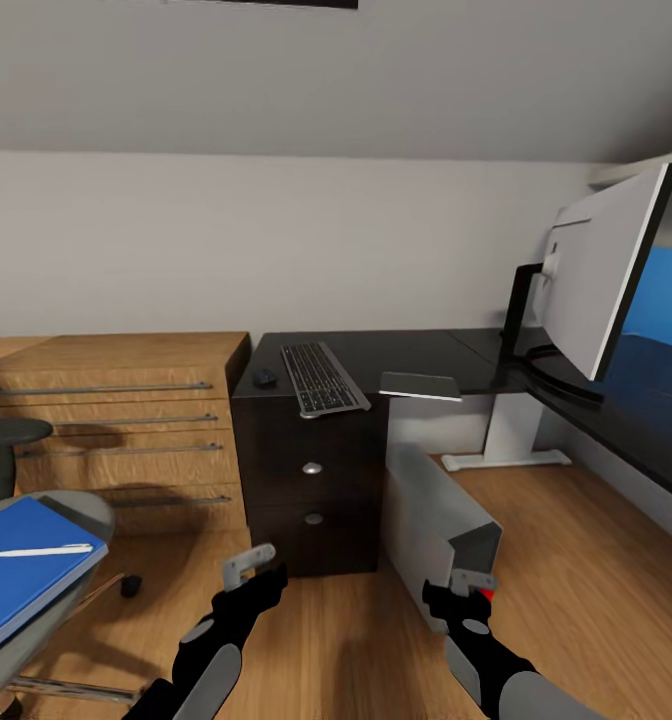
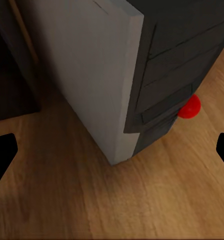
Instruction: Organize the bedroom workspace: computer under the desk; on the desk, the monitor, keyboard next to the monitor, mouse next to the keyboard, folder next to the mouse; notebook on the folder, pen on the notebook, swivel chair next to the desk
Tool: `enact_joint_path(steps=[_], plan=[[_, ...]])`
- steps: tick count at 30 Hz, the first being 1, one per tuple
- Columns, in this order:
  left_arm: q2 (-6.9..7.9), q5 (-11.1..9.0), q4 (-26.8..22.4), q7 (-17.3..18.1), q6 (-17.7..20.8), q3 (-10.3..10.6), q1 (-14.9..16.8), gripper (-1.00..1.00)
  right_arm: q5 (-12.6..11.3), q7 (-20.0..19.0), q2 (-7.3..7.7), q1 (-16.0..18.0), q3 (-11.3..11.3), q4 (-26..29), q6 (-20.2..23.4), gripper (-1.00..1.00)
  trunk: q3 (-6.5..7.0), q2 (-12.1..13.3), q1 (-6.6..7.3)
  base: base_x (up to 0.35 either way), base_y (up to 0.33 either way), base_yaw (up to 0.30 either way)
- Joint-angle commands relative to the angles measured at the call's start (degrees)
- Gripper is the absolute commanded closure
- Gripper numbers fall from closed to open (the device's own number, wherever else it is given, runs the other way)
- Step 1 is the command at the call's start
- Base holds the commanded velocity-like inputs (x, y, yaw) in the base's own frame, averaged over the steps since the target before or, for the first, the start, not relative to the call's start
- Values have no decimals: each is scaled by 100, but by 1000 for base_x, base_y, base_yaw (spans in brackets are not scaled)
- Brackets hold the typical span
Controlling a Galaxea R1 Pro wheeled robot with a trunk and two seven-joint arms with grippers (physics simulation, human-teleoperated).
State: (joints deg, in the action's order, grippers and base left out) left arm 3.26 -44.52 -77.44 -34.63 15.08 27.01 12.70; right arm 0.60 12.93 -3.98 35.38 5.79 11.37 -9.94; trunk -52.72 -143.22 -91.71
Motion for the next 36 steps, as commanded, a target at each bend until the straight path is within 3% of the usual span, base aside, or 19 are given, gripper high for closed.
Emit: enact_joint_path(steps=[1,14,16,25,36], plan=[[4,-30,-8,-44,11,14,5,-100,-2,4,-5,4,46,-4,-63,-100,-29,-5,-1,0,0,0],[-7,-22,0,-51,19,17,4,-100,-16,9,-8,-3,54,-4,-447,-100,-317,-22,-35,0,0,0],[-15,-21,51,-53,21,21,4,-100,-6,14,0,-4,54,7,-685,-100,-361,-25,-40,0,0,0],[-22,18,327,-53,21,37,4,-100,7,16,2,-4,54,2,-769,-100,-561,-37,-63,0,0,0],[-32,24,361,-53,13,47,4,-100,30,-9,7,-13,45,-16,-1563,-100,-804,-51,-91,0,0,0]])
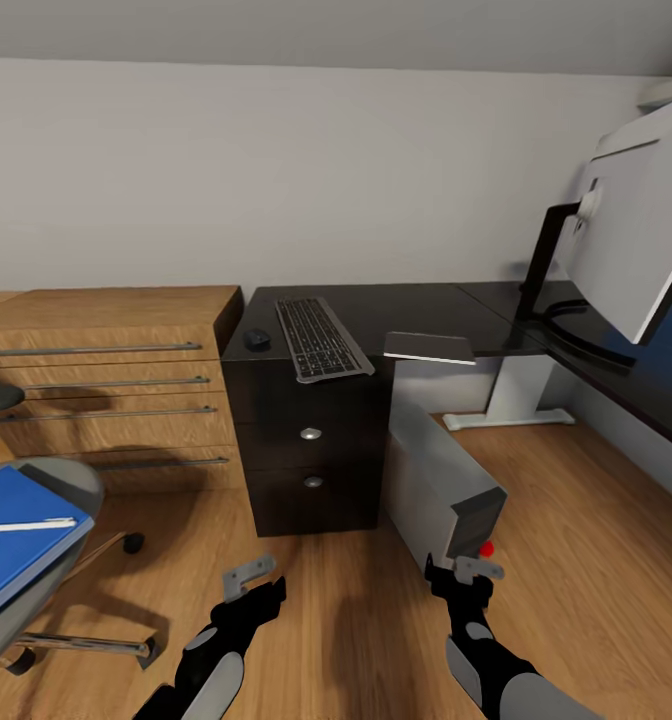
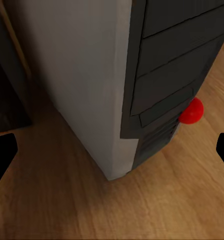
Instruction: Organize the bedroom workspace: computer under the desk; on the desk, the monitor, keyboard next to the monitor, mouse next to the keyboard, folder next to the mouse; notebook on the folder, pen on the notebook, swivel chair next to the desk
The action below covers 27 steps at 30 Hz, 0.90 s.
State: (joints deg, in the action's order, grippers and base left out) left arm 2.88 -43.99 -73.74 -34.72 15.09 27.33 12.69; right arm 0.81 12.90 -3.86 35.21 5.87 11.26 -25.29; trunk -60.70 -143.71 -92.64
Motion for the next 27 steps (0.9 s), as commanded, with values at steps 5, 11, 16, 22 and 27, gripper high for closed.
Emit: enact_joint_path(steps=[5,11,16,22,27], plan=[[3,-30,-9,-39,11,19,5,-100,19,-6,16,4,26,-6,-429,-100,-117,-9,-11,0,0,0],[7,-23,-11,-35,15,18,5,-100,16,-6,59,4,16,30,-581,-100,-205,-15,-22,0,0,0],[10,-27,-15,-30,20,16,5,-100,16,-6,72,4,18,16,-613,-100,-205,-15,-22,0,0,0],[10,-44,-14,-25,26,17,5,-100,20,-11,176,4,19,-26,-615,-100,-205,-15,-22,0,0,0],[10,-56,-9,-23,21,18,5,-100,21,-14,238,-1,22,-35,-616,-100,-205,-15,-22,0,0,0]])
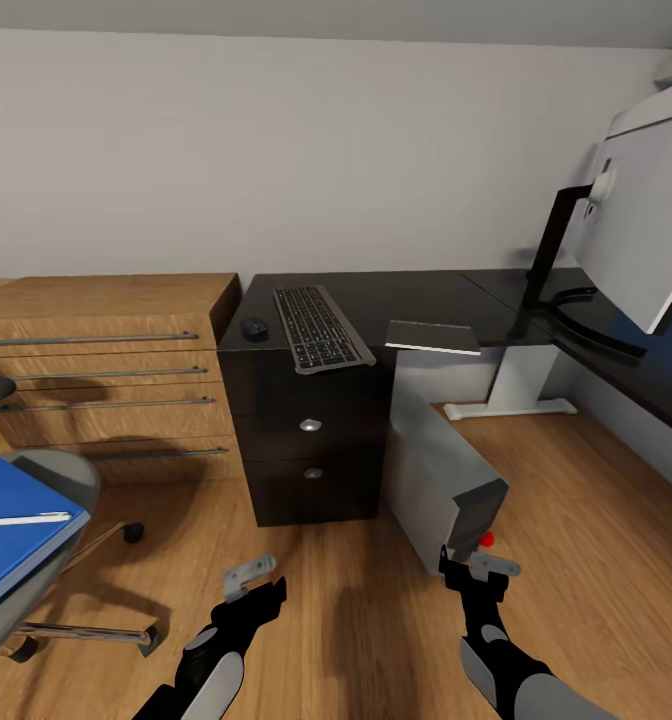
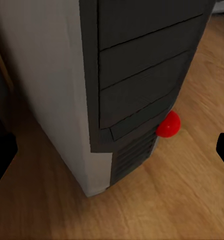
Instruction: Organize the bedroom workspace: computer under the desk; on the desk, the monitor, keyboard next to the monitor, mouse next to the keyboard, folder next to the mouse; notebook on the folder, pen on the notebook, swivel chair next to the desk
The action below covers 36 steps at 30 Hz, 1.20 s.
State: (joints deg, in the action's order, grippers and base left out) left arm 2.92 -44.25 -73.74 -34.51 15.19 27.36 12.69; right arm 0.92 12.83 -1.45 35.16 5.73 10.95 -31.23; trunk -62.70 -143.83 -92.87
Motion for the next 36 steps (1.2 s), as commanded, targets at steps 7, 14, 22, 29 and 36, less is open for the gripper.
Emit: enact_joint_path(steps=[7,14,22,29,36], plan=[[7,-19,-1,-51,0,13,5,-100,13,-9,-5,0,38,-5,-23,-100,-5,-2,1,70,-3,0],[14,-23,0,-53,-1,7,5,-100,13,-1,-5,0,41,-5,-10,-100,-5,-2,1,175,-42,0],[17,-31,0,-53,1,7,5,-100,13,0,-5,0,42,-5,1,-100,-5,-2,1,37,-5,0],[23,-37,0,-49,2,7,5,-100,14,0,-5,0,43,-5,3,-100,-5,-2,1,176,-1,0],[16,-40,0,-49,2,7,5,-100,9,23,-5,0,41,-4,-5,-100,-5,-2,1,47,0,0]])
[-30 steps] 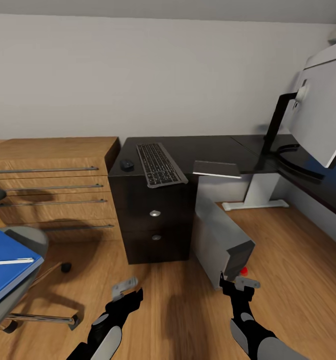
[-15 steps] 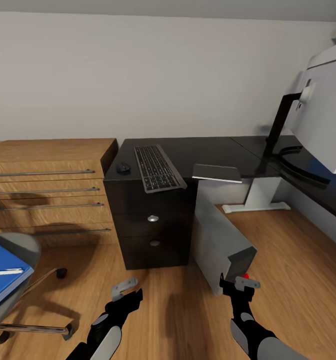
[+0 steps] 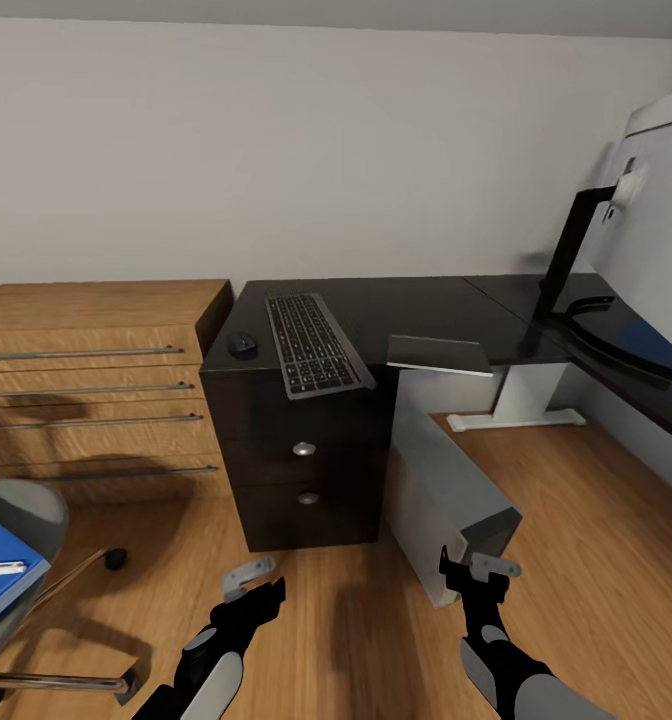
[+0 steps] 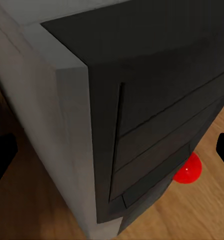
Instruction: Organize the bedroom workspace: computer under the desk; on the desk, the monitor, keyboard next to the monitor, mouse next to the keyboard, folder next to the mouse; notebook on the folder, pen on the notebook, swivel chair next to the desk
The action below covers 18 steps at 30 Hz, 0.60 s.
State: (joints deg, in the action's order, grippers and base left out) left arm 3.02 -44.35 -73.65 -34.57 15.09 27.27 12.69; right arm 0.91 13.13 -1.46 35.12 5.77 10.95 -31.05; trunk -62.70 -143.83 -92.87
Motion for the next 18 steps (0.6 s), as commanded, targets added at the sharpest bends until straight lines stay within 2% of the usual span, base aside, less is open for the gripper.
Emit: enact_joint_path(steps=[1,6,13,18], plan=[[6,-30,-9,-43,11,15,5,-100,9,-6,-4,4,37,-4,-23,-100,-5,-2,1,6,0,0],[6,-16,-9,-49,10,15,5,-100,10,-4,-4,4,35,3,-24,-100,-5,-2,1,63,-8,0],[8,-19,-9,-50,11,17,5,-100,7,4,-4,4,30,4,-24,-100,-5,-2,1,197,-57,0],[19,-3,-20,-50,10,23,-13,-100,6,5,-4,4,29,17,-24,-100,-5,-2,1,37,-10,0]])
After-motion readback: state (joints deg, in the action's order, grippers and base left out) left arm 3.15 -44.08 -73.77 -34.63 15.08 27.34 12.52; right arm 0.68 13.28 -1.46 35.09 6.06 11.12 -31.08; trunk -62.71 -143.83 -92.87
